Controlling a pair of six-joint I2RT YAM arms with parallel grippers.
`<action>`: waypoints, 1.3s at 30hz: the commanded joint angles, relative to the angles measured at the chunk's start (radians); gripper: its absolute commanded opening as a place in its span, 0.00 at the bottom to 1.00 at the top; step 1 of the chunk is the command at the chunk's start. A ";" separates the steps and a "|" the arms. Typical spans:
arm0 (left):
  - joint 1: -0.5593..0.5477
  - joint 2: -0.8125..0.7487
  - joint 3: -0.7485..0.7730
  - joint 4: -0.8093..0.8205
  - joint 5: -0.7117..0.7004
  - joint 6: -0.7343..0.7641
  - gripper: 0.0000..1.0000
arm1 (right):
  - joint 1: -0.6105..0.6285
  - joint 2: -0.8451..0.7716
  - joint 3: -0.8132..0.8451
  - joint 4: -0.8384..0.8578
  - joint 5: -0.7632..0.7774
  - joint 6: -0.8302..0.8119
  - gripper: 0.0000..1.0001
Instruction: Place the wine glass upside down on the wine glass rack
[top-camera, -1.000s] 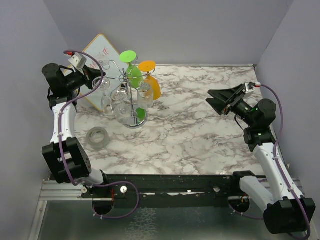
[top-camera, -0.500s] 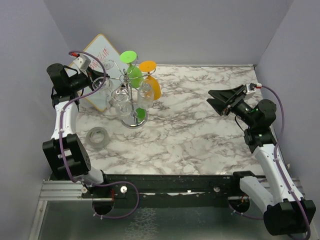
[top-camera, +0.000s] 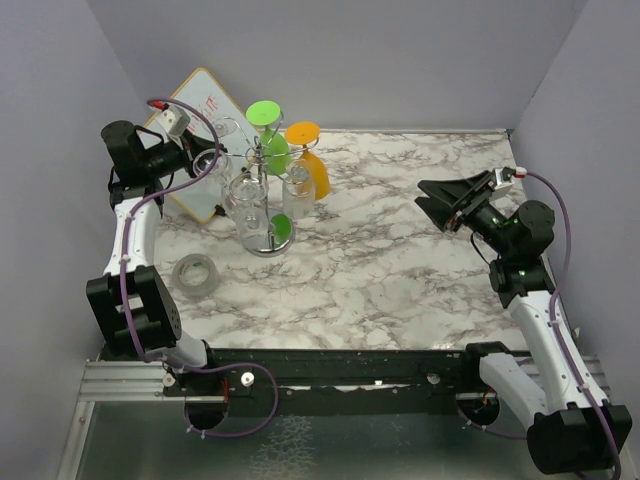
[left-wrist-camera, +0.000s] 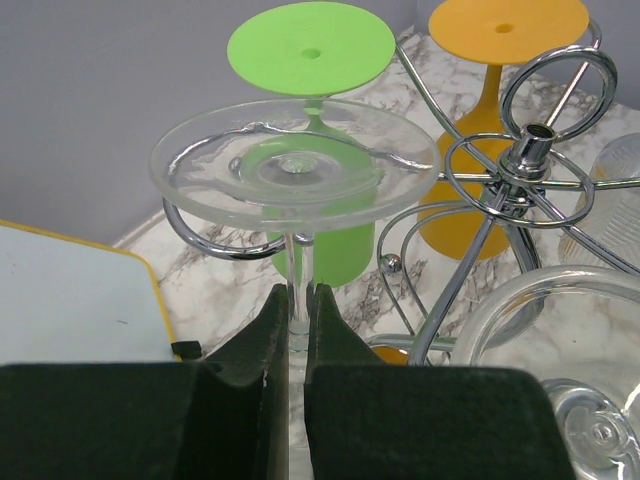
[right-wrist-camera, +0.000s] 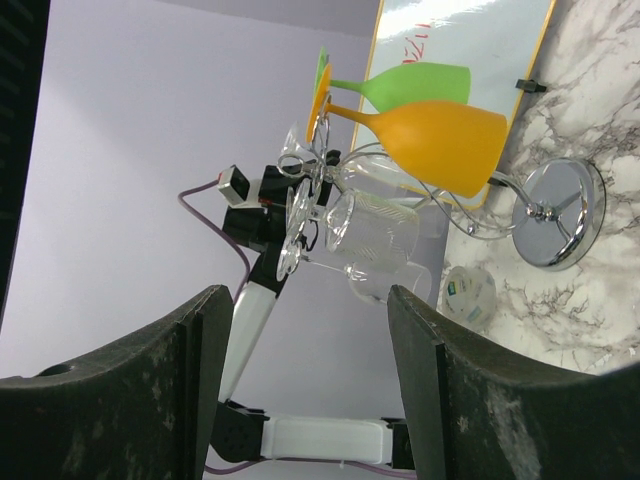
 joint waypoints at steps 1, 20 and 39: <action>-0.018 0.019 0.026 0.025 0.011 0.013 0.00 | 0.000 -0.015 0.039 -0.030 0.029 -0.037 0.68; 0.051 0.042 -0.017 0.084 0.164 -0.007 0.00 | 0.015 0.089 0.203 -0.186 0.008 -0.267 0.67; -0.017 0.146 0.063 0.044 0.131 0.048 0.00 | 0.204 0.159 0.227 -0.189 0.154 -0.313 0.66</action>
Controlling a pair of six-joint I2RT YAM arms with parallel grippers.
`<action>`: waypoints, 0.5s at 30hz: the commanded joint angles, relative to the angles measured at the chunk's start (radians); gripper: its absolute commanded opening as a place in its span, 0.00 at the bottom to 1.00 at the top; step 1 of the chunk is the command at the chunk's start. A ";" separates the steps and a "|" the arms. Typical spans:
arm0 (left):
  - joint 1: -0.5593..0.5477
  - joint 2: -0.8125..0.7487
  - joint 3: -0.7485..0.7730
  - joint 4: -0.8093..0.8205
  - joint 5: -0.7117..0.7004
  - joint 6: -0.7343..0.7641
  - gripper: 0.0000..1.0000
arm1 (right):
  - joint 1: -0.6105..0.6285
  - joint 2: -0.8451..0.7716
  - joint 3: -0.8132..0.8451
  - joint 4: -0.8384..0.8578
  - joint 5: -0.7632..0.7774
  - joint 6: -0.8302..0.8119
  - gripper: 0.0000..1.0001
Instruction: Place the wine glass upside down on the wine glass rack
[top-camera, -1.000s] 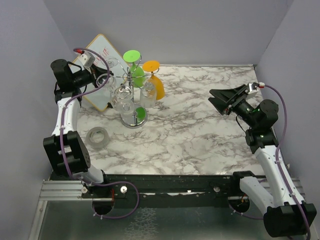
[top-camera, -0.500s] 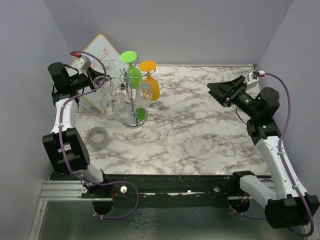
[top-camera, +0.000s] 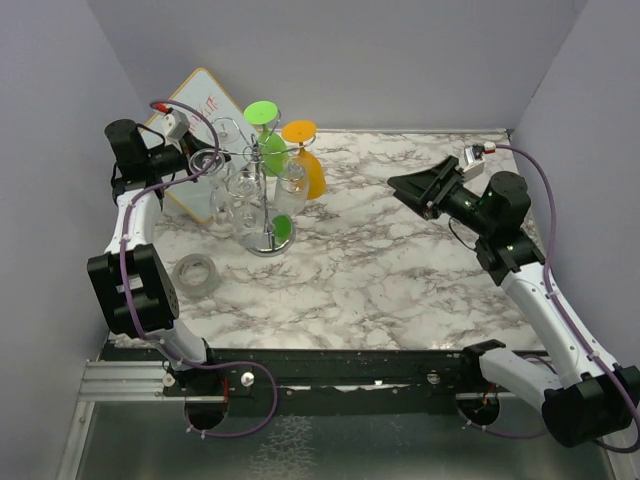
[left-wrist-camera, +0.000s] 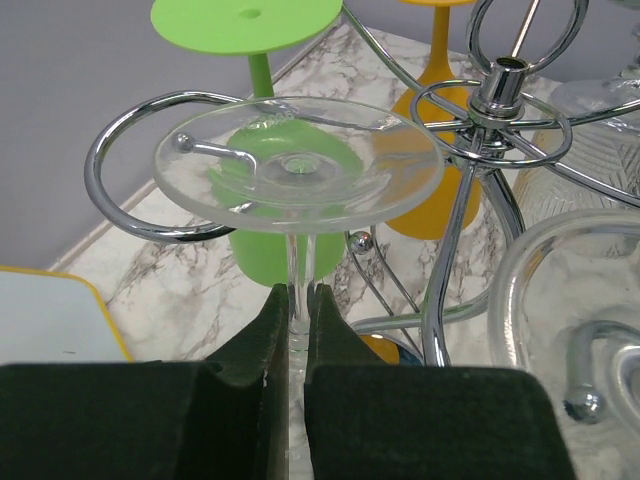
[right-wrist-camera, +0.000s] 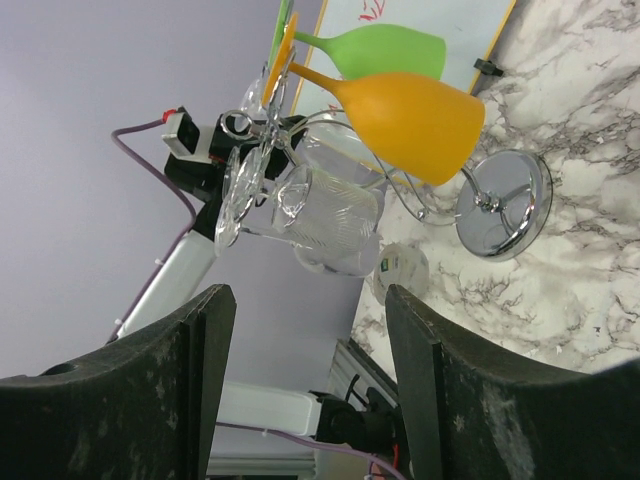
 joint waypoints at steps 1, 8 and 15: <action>-0.041 0.021 0.016 0.018 -0.074 0.016 0.00 | 0.015 -0.010 0.025 -0.014 0.057 -0.023 0.66; -0.044 0.010 -0.008 0.054 -0.187 -0.026 0.00 | 0.018 -0.026 0.019 -0.012 0.072 -0.025 0.66; -0.040 -0.013 -0.033 0.088 -0.148 -0.024 0.00 | 0.023 -0.028 0.023 -0.007 0.064 -0.043 0.66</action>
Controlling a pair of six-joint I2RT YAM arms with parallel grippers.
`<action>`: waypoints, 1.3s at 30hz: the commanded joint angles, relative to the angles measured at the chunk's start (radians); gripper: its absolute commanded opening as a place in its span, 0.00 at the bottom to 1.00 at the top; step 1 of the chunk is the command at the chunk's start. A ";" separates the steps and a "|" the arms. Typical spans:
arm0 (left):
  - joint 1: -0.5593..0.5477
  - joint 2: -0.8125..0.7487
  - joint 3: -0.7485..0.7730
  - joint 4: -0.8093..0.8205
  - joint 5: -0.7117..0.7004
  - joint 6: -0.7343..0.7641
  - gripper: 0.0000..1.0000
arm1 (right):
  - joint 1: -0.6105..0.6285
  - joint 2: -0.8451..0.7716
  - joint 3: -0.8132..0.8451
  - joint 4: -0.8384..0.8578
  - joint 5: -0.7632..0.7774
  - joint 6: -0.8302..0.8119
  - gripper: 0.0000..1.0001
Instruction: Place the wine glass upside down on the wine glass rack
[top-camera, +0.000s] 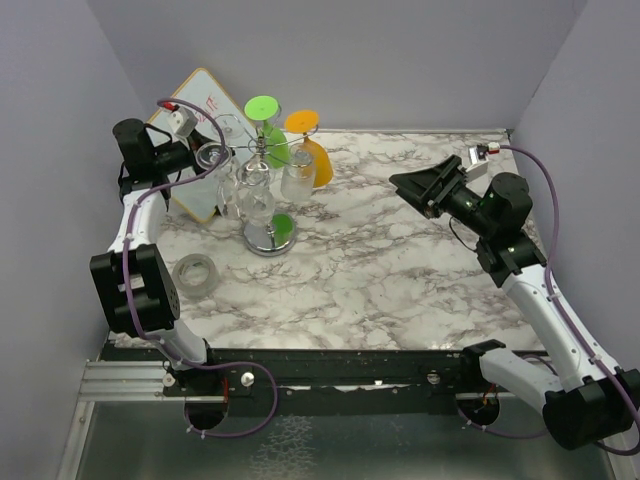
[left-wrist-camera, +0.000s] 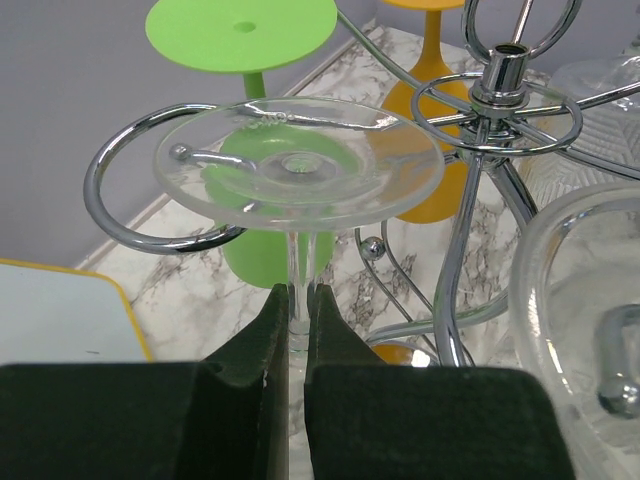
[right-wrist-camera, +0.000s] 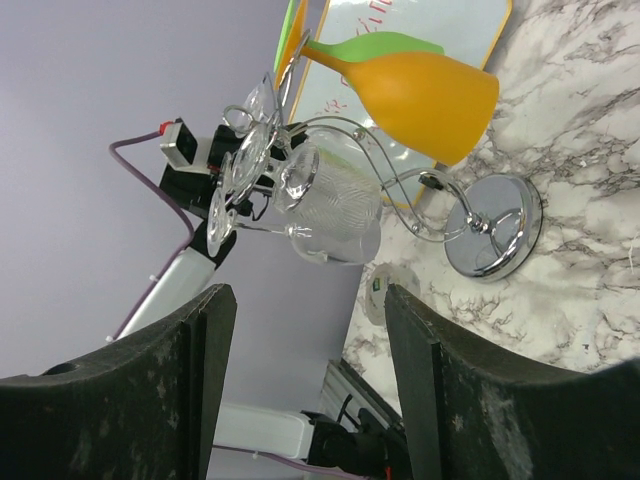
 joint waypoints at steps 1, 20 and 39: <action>0.004 -0.019 -0.031 0.035 -0.030 0.006 0.00 | 0.011 -0.015 0.026 -0.009 0.017 -0.041 0.66; 0.056 -0.090 -0.130 0.205 -0.027 -0.080 0.00 | 0.148 0.064 0.093 -0.033 0.067 -0.142 0.66; 0.053 -0.101 -0.223 0.549 -0.214 -0.283 0.00 | 0.169 0.050 0.072 -0.011 0.089 -0.129 0.66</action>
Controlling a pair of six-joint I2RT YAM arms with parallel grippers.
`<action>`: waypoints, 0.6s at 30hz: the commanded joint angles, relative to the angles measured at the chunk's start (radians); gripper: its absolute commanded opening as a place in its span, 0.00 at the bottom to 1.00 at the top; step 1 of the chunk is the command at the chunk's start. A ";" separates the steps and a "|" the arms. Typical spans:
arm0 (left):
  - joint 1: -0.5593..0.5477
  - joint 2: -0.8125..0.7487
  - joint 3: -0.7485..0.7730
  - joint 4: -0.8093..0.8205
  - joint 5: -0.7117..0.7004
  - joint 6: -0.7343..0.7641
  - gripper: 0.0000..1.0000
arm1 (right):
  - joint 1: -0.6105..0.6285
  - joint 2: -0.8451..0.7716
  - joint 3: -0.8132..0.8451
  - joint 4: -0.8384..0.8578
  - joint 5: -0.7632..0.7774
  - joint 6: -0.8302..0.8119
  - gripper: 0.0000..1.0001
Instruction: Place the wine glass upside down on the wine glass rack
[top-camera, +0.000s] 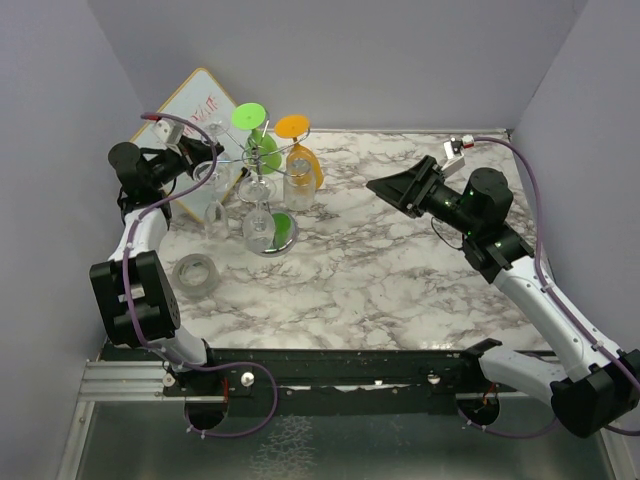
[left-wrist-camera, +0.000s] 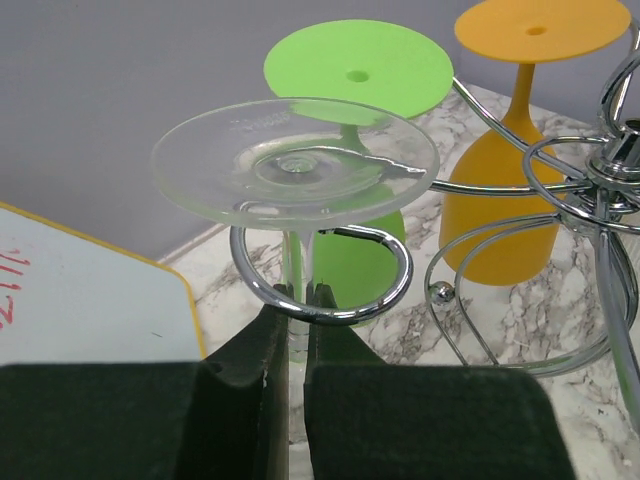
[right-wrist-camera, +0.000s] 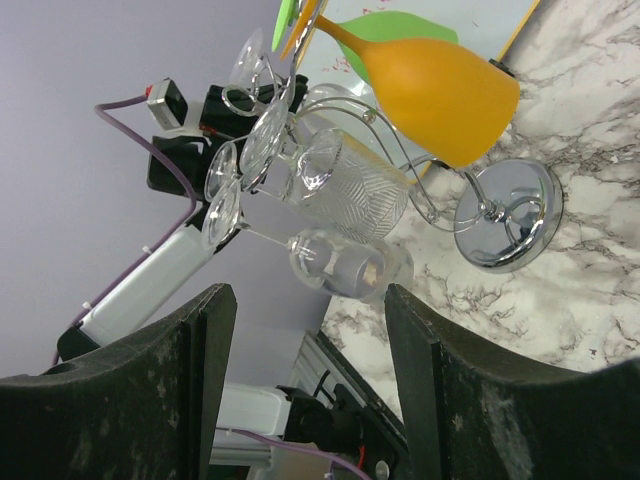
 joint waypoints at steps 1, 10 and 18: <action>0.014 -0.042 -0.038 0.158 -0.080 -0.052 0.00 | 0.007 -0.012 0.004 0.006 0.027 -0.011 0.66; 0.025 -0.074 -0.137 0.329 -0.129 -0.114 0.00 | 0.007 -0.017 -0.003 0.012 0.024 -0.009 0.66; 0.033 -0.114 -0.216 0.440 -0.121 -0.154 0.00 | 0.007 -0.020 -0.008 0.015 0.024 -0.009 0.66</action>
